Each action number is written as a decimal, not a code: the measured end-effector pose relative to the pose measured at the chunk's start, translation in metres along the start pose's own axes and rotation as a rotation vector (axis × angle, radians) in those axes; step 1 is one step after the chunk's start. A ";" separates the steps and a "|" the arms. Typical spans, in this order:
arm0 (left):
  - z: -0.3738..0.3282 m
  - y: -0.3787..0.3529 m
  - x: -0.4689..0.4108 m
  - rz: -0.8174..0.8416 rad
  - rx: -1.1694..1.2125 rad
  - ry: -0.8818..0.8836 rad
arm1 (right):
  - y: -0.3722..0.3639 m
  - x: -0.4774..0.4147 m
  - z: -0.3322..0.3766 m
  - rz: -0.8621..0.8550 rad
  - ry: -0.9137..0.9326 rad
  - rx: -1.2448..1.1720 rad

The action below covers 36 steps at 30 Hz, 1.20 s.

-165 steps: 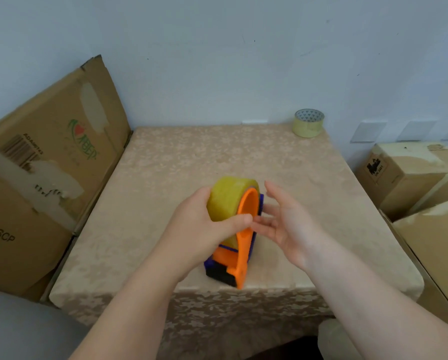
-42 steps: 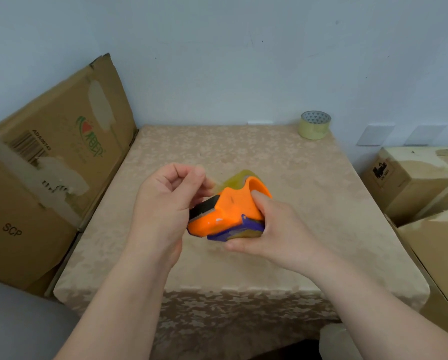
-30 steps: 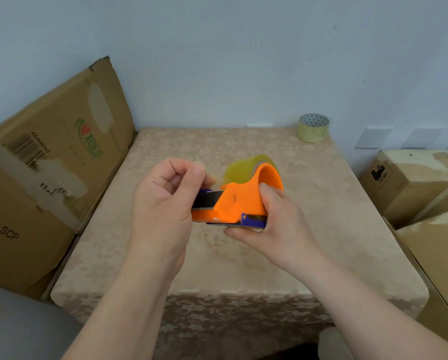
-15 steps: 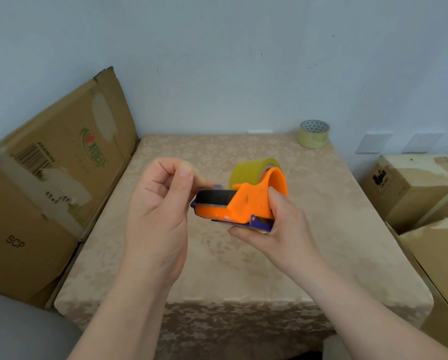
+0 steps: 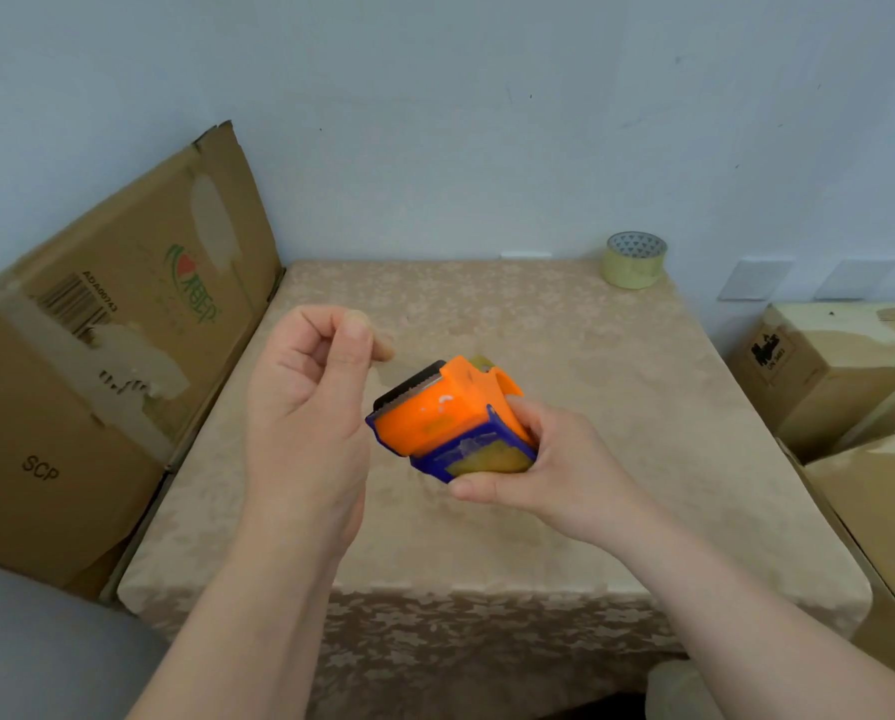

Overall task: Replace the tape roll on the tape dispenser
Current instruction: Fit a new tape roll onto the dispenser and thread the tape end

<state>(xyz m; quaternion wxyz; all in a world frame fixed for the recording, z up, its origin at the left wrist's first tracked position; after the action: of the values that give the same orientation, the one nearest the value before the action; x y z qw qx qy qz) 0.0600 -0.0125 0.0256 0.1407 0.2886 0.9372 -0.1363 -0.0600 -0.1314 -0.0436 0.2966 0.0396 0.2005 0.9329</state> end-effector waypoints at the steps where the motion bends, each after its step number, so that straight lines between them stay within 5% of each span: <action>1: 0.000 0.001 -0.001 -0.015 -0.002 0.004 | 0.000 0.000 -0.001 0.008 -0.016 -0.018; 24: 0.008 -0.002 -0.001 -0.044 -0.148 0.085 | 0.011 0.003 0.005 -0.098 -0.044 0.014; 31: 0.006 0.006 -0.002 -0.047 0.010 0.148 | 0.009 0.002 0.010 -0.103 -0.005 0.094; 36: -0.003 0.002 0.002 -0.023 -0.306 -0.059 | 0.006 0.001 0.008 -0.084 -0.054 0.004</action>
<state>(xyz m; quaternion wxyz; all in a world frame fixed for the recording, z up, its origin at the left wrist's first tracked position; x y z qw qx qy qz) 0.0595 -0.0088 0.0274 0.2088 0.2487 0.9458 -0.0020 -0.0627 -0.1327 -0.0339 0.3405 0.0570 0.1960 0.9178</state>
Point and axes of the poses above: each hand's wrist, its own x-axis away from the middle knuckle, its own y-axis out of the back of the hand, z = x × y, the point moved 4 cm from there along -x, towards the middle knuckle, and after that the axes turned 2 degrees about -x, right-handed, at the moved point
